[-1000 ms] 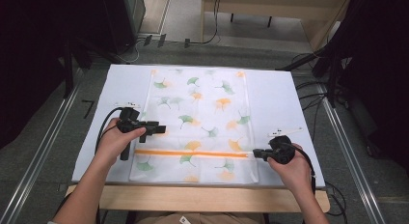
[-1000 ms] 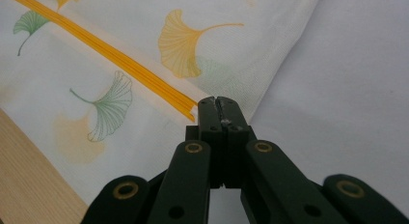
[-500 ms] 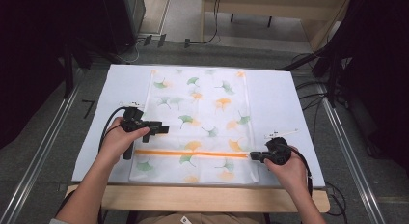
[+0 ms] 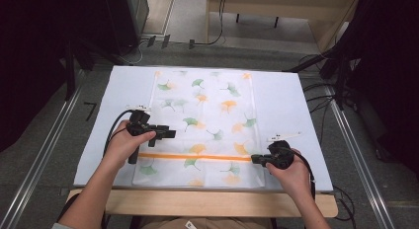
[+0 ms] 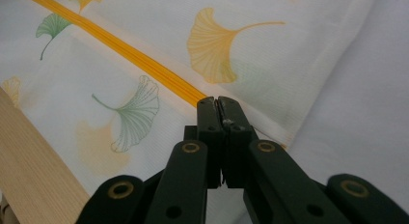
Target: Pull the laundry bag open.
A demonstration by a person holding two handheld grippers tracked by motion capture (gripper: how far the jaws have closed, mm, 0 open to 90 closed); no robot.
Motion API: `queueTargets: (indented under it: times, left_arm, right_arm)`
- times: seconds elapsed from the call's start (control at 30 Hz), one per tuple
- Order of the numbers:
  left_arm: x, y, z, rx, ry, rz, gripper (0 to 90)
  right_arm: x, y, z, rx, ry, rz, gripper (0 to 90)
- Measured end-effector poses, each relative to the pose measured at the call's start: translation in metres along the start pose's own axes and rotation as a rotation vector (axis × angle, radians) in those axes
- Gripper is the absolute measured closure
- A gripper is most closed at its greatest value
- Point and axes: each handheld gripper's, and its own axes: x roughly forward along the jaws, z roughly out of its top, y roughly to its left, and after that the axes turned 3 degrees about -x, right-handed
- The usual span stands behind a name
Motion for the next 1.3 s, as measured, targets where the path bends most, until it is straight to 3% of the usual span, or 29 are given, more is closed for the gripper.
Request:
queueTargets:
  times: [0.1,0.4,0.5,0.63,0.67,0.7,0.83,1.0,1.1,1.3]
  left_arm:
    - [0.001,-0.006,0.002,-0.001,-0.01,-0.027,50.9]
    - [0.008,-0.008,0.005,0.014,0.011,-0.026,50.6]
    - [0.011,-0.009,0.006,0.019,0.017,-0.028,50.5]
    - [0.015,-0.01,0.008,0.028,0.025,-0.038,50.5]
    - [0.015,-0.011,0.009,0.027,0.027,-0.038,50.5]
    - [0.017,-0.012,0.009,0.027,0.026,-0.043,50.4]
    - [0.02,-0.013,0.01,0.033,0.034,-0.046,50.4]
    - [0.022,-0.014,0.011,0.035,0.037,-0.051,50.6]
    - [0.025,-0.017,0.012,0.039,0.037,-0.052,50.9]
    - [0.03,-0.026,0.012,0.058,0.036,-0.067,52.4]
  right_arm:
    - [-0.006,-0.004,-0.003,0.013,0.001,-0.028,87.4]
    - [-0.015,-0.011,-0.011,0.008,0.008,-0.08,76.4]
    - [-0.014,-0.011,-0.013,-0.035,0.017,-0.095,70.4]
    - [-0.01,-0.006,-0.015,-0.137,0.035,-0.147,62.8]
    - [-0.01,-0.006,-0.015,-0.137,0.035,-0.147,62.8]
    - [-0.006,-0.006,-0.015,-0.175,0.031,-0.165,58.9]
    - [-0.003,-0.004,-0.015,-0.191,0.028,-0.163,56.2]
    - [0.001,-0.002,-0.012,-0.227,0.035,-0.18,57.4]
    - [0.003,0.001,-0.011,-0.249,0.036,-0.195,63.0]
    - [0.006,0.007,-0.008,-0.229,0.049,-0.189,74.6]
